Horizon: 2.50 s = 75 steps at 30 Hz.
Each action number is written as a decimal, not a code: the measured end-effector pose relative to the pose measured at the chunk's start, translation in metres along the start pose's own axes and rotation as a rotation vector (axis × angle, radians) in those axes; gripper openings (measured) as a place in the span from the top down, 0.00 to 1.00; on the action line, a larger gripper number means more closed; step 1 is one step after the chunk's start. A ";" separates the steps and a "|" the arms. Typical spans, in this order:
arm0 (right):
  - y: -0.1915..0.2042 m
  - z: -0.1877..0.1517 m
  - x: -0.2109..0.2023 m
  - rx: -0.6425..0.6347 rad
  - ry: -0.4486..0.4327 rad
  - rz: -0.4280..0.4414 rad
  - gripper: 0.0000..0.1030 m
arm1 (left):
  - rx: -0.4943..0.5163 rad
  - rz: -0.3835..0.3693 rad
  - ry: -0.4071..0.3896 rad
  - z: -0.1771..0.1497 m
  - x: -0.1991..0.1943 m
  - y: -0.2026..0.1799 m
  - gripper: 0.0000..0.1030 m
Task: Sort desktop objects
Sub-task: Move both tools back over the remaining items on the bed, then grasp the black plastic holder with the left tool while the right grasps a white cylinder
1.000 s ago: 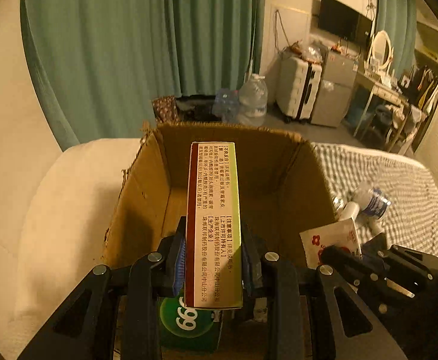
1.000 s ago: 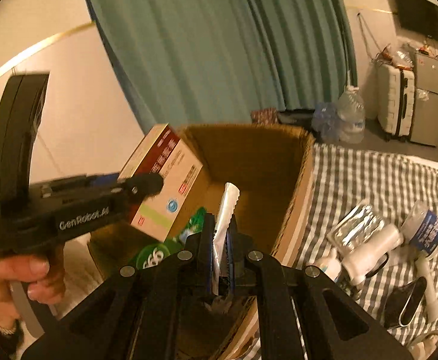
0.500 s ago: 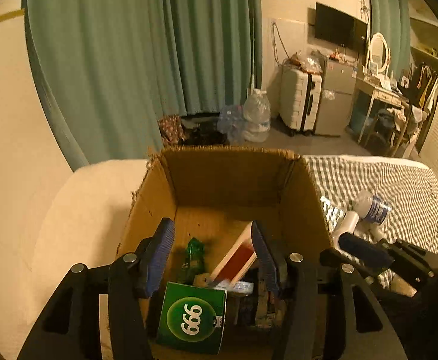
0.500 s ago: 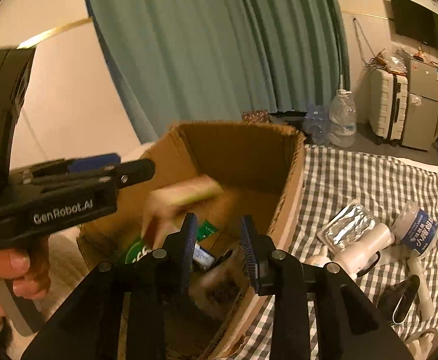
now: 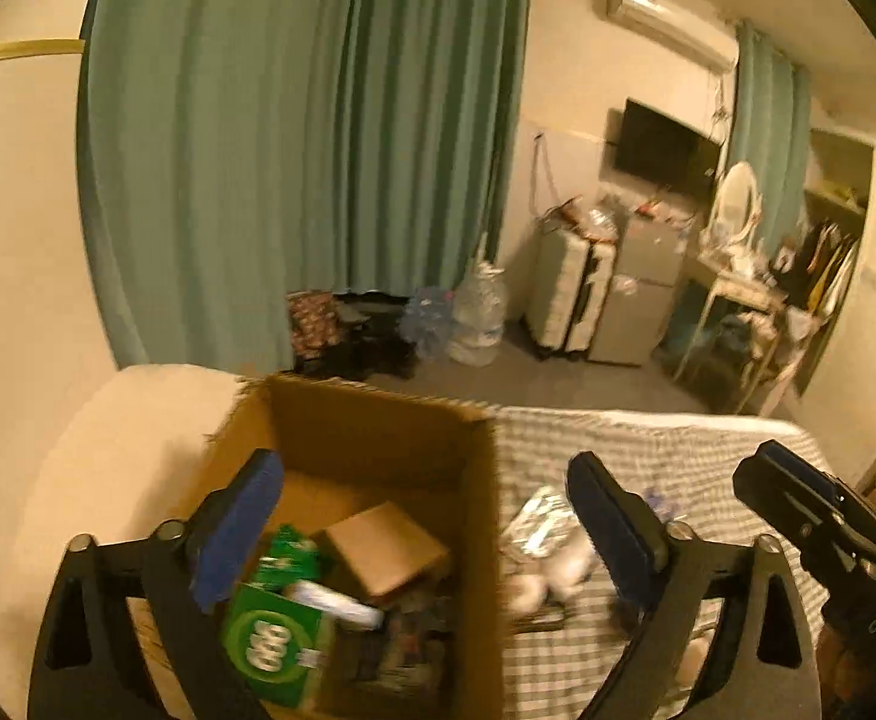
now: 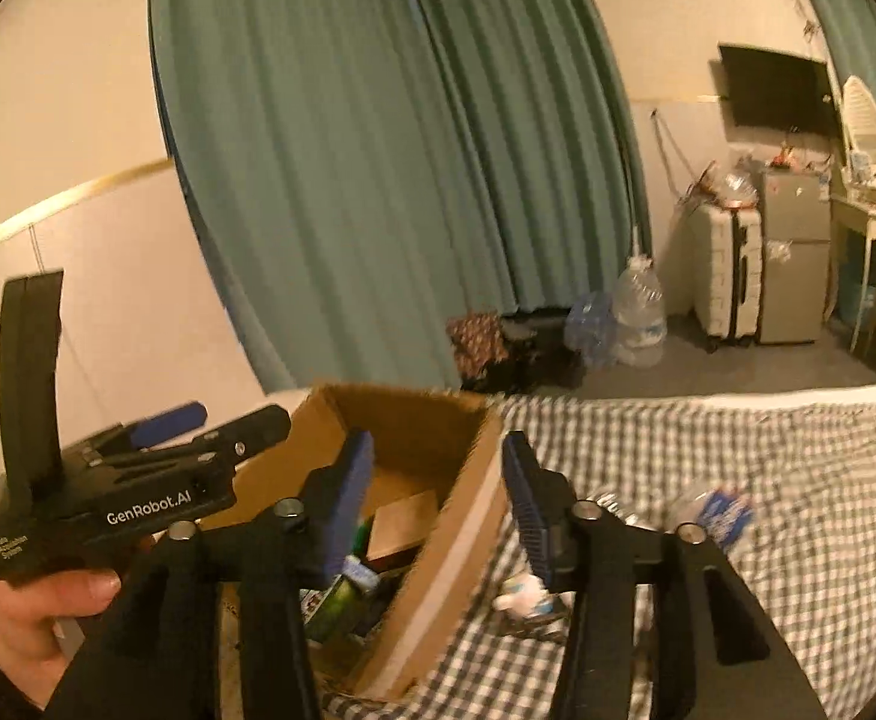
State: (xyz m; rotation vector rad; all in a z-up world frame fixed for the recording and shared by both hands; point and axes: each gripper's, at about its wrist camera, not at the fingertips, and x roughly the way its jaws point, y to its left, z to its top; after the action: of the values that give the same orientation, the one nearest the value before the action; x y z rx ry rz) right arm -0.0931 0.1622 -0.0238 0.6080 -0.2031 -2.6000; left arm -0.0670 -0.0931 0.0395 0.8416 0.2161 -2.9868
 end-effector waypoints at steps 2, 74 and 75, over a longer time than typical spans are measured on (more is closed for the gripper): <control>-0.013 0.009 -0.016 0.024 -0.028 -0.014 0.44 | 0.014 -0.021 -0.018 0.003 -0.009 -0.016 0.00; -0.227 -0.165 0.074 -0.308 0.681 -0.170 0.57 | 0.490 -0.183 0.614 -0.205 0.218 -0.217 0.06; -0.228 -0.165 0.073 -0.304 0.678 -0.163 0.62 | 0.475 -0.187 0.612 -0.204 0.219 -0.216 0.16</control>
State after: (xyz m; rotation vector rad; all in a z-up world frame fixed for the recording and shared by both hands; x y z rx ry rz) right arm -0.1685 0.3228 -0.2536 1.3716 0.4631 -2.3355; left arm -0.1628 0.1510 -0.2195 1.8639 -0.4506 -2.8747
